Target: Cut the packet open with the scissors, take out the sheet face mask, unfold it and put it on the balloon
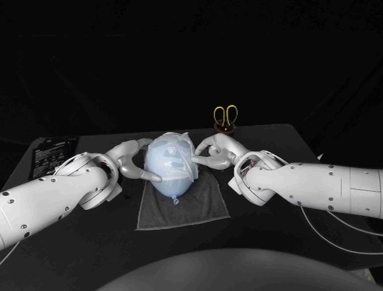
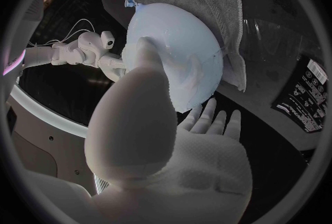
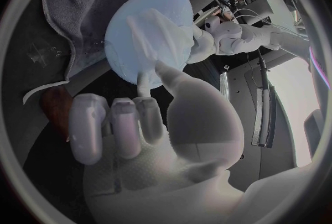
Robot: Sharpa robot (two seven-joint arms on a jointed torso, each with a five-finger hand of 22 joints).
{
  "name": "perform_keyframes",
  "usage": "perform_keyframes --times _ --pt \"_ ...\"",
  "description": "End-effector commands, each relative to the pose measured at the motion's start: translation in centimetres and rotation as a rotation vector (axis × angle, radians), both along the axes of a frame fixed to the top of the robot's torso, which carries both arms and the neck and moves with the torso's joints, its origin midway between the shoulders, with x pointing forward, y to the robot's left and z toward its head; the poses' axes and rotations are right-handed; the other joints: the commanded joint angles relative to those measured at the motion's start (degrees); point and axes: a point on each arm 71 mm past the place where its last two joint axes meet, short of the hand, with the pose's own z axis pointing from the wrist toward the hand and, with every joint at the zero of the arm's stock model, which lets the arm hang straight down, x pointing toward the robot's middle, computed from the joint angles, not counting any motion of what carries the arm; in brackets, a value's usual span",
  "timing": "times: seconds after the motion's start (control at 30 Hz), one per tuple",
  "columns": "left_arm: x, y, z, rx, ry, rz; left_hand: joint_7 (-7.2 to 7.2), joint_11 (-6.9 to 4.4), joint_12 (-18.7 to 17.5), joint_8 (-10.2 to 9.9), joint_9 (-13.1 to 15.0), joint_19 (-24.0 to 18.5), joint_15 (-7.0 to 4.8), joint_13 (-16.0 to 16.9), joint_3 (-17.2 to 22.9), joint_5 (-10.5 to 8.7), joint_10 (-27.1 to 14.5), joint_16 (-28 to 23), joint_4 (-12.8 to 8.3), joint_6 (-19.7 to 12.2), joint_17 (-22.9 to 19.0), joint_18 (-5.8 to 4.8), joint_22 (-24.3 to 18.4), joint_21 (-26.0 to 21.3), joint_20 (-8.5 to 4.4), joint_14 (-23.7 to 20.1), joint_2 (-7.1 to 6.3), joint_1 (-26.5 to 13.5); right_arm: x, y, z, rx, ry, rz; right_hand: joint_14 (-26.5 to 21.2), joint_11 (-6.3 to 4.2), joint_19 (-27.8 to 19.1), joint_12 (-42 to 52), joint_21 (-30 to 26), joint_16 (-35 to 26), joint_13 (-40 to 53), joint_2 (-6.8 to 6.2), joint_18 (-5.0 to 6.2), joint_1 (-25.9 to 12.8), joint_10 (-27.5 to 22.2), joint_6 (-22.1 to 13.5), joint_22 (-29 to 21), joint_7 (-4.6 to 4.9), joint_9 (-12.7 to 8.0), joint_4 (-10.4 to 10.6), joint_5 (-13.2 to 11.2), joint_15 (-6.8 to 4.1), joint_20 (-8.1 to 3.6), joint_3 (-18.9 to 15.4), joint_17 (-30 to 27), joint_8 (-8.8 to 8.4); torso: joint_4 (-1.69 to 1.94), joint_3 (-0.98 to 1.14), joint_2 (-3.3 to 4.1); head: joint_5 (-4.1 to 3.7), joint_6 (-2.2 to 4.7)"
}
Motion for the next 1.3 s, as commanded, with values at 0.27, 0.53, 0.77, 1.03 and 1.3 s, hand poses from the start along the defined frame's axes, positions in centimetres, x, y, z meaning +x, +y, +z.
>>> perform_keyframes --times 0.27,0.53,0.77,1.03,1.3 --pt "-0.1 -0.2 0.0 -0.002 0.008 -0.004 7.23 0.05 0.2 0.2 0.1 0.4 0.1 -0.1 0.1 0.26 0.5 -0.2 0.1 0.4 0.0 -0.3 0.0 0.3 0.2 0.1 -0.01 0.4 -0.3 0.6 -0.3 -0.034 -0.002 0.012 6.4 -0.61 3.9 1.1 0.6 0.4 13.8 2.85 -0.69 2.1 5.0 3.5 13.3 -1.17 -0.2 0.8 -0.2 -0.77 0.0 0.1 15.1 -0.38 -0.03 0.0 0.01 0.06 0.01" --pt "-0.2 -0.3 0.0 -0.004 0.008 -0.006 7.23 0.05 0.2 0.2 0.1 0.4 0.1 -0.1 0.1 0.26 0.5 -0.2 0.1 0.4 0.0 -0.3 0.0 0.3 0.2 0.1 -0.01 0.4 -0.3 1.1 0.1 0.001 -0.046 0.017 6.4 -1.94 4.3 2.6 1.6 0.4 15.1 6.36 -0.89 6.1 6.1 6.0 13.6 -2.63 -0.2 -0.5 -0.2 -1.93 -0.95 2.4 15.1 -0.16 -0.01 0.02 0.02 0.02 0.01" --pt "-0.2 -0.3 0.0 -0.004 0.01 -0.007 7.23 0.05 0.2 0.2 0.1 0.4 0.1 -0.1 0.1 0.26 0.5 -0.2 0.1 0.4 0.0 -0.3 0.0 0.3 0.2 0.1 -0.01 0.4 -0.3 1.3 0.5 0.05 -0.082 0.01 6.4 -2.17 4.4 2.6 2.0 0.4 15.1 7.11 -1.0 7.3 6.1 7.0 13.7 -2.86 0.0 -1.5 -0.2 -2.14 -1.3 3.6 15.1 0.3 -0.03 0.02 0.01 -0.06 0.01" --pt "-0.2 -0.2 0.0 -0.002 0.011 -0.003 7.23 0.05 0.2 0.2 0.1 0.4 0.1 -0.1 0.1 0.26 0.5 -0.2 0.1 0.4 0.0 -0.3 0.0 0.3 0.2 0.1 -0.01 0.4 -0.2 0.2 0.6 0.075 -0.079 -0.03 6.4 -2.27 4.5 2.6 2.1 0.4 15.1 7.3 -1.02 7.3 6.1 7.7 13.7 -3.0 0.3 -1.7 -0.2 -2.2 -1.38 4.1 15.1 0.8 -0.03 0.02 -0.01 0.14 0.01" --pt "-0.1 0.0 -0.1 0.0 0.011 0.002 7.33 0.14 0.2 0.3 0.1 0.4 0.17 -0.2 0.1 0.27 0.6 -0.2 0.1 0.4 -0.1 -0.28 0.0 0.3 0.18 0.2 -0.01 0.5 -0.3 -1.2 0.2 0.063 -0.024 -0.028 6.4 -2.35 4.4 2.6 2.0 0.4 15.1 7.14 -0.99 7.2 6.1 8.1 13.7 -3.11 0.5 -1.9 -0.2 -2.25 -1.42 4.2 15.1 1.14 -0.08 0.06 -0.05 0.22 0.01"
